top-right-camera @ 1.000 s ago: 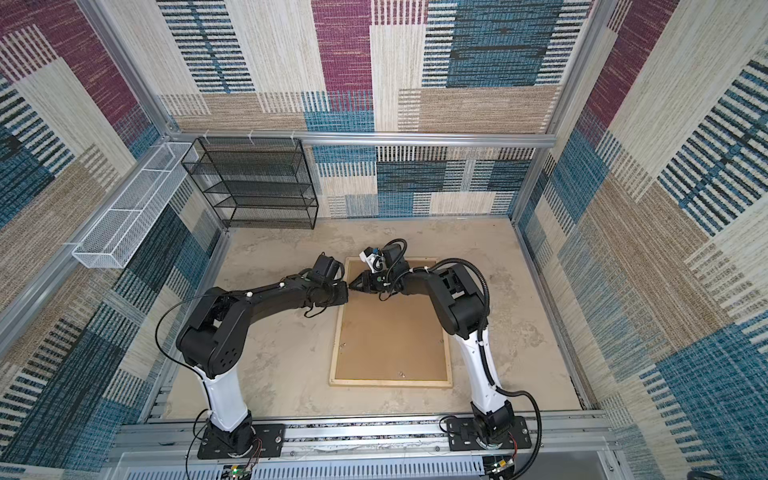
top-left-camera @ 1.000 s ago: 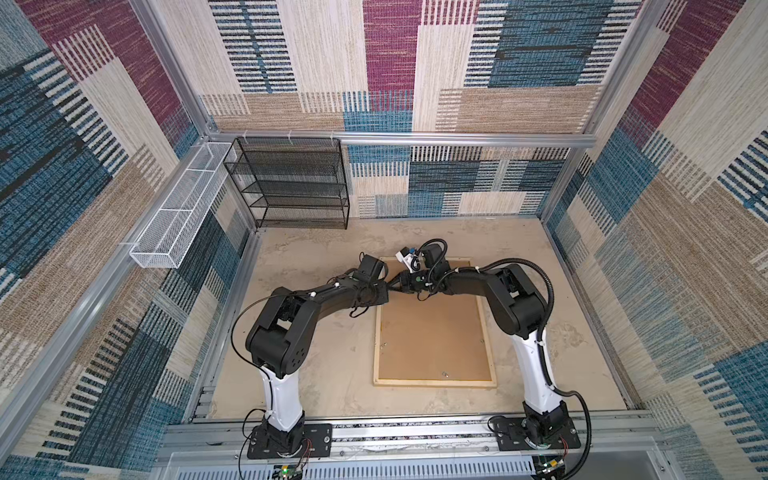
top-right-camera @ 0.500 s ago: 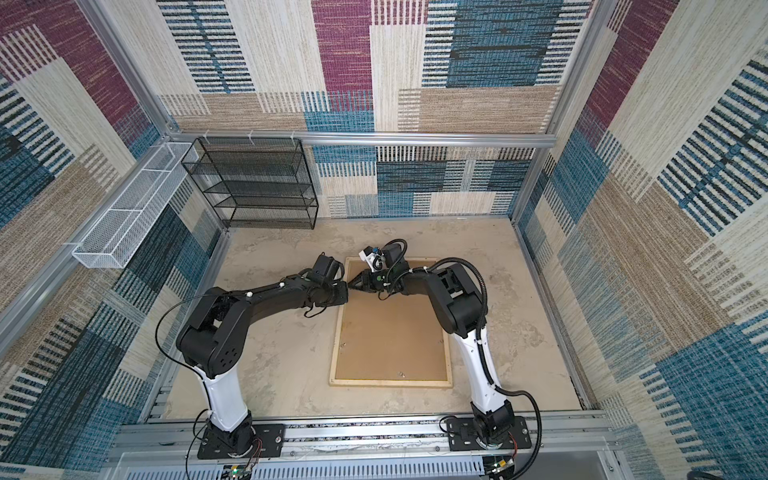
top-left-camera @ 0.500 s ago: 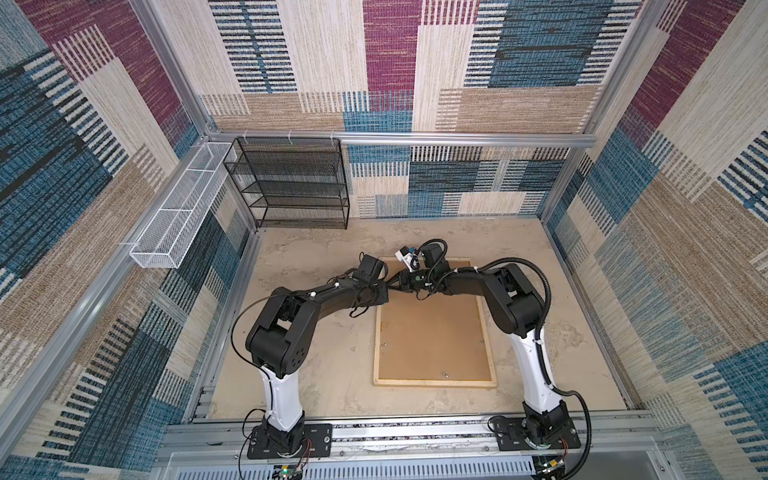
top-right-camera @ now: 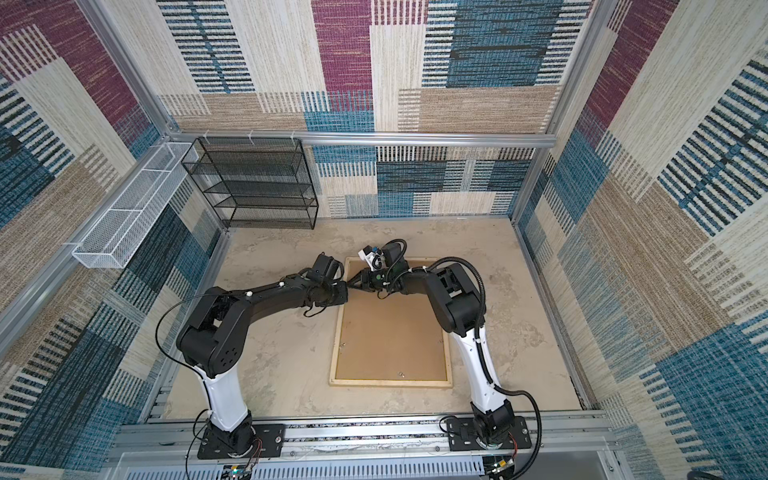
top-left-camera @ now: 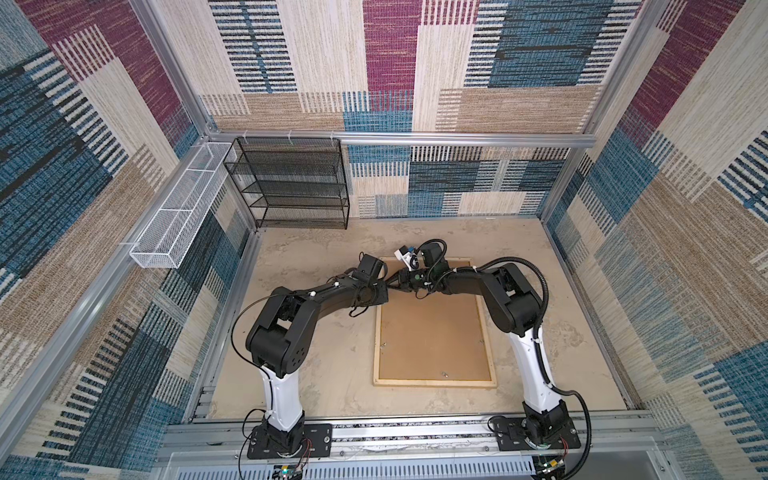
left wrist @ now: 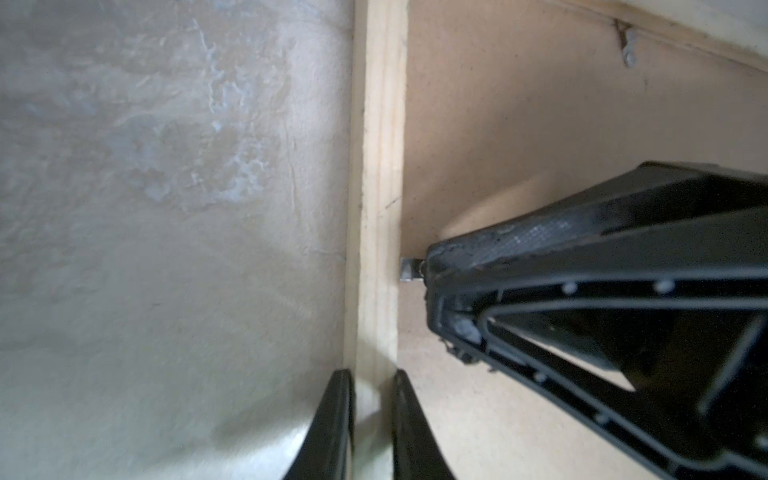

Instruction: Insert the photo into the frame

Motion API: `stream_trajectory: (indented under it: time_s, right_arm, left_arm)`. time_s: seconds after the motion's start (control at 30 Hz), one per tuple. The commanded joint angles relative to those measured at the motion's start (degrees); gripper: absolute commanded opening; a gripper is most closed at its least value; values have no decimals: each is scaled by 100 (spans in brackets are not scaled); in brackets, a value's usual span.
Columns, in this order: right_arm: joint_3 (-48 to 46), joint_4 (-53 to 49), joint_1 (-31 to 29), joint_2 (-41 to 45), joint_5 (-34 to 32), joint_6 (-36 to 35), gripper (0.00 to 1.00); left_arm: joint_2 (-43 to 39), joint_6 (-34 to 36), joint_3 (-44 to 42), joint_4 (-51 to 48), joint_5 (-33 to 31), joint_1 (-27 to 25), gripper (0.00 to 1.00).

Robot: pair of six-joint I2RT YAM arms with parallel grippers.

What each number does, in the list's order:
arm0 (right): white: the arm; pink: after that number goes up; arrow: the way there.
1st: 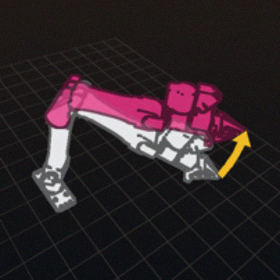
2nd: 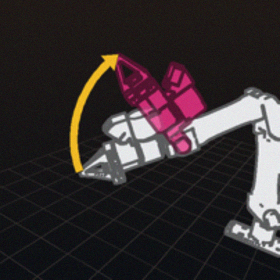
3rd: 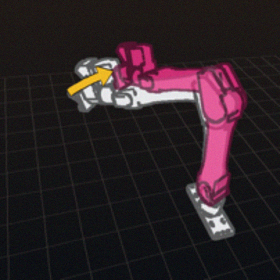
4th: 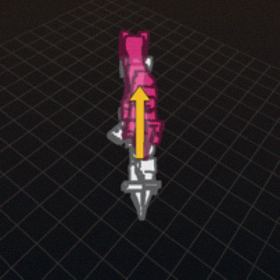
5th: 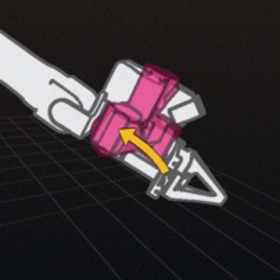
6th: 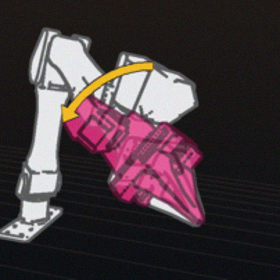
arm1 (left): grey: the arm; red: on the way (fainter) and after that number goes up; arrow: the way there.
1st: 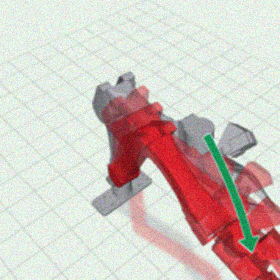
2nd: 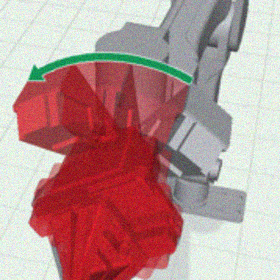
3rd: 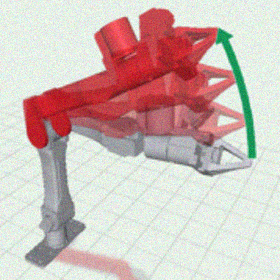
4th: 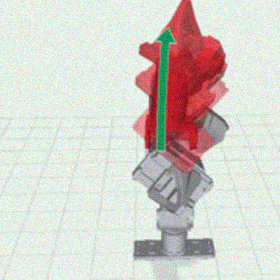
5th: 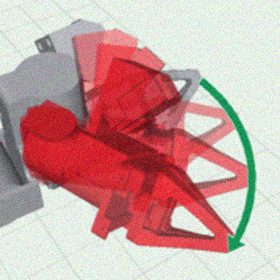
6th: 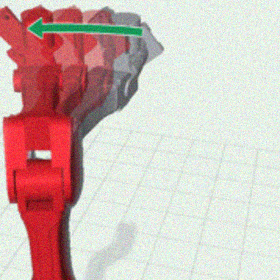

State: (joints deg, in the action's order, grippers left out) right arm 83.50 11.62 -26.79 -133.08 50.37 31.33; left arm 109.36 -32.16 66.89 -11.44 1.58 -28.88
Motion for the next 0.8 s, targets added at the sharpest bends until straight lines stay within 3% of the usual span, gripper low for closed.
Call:
stream_trajectory:
  time_s: [0.0, 0.77]
  right_arm:
    - [24, -679, -26, -25, -401, -99, 22]
    - [158, -519, -73, -3, -330, 9, 22]
  left_arm:
    - [112, -35, -32, -113, 70, 6, 0]
    - [138, -29, -27, -105, 98, 6, 0]
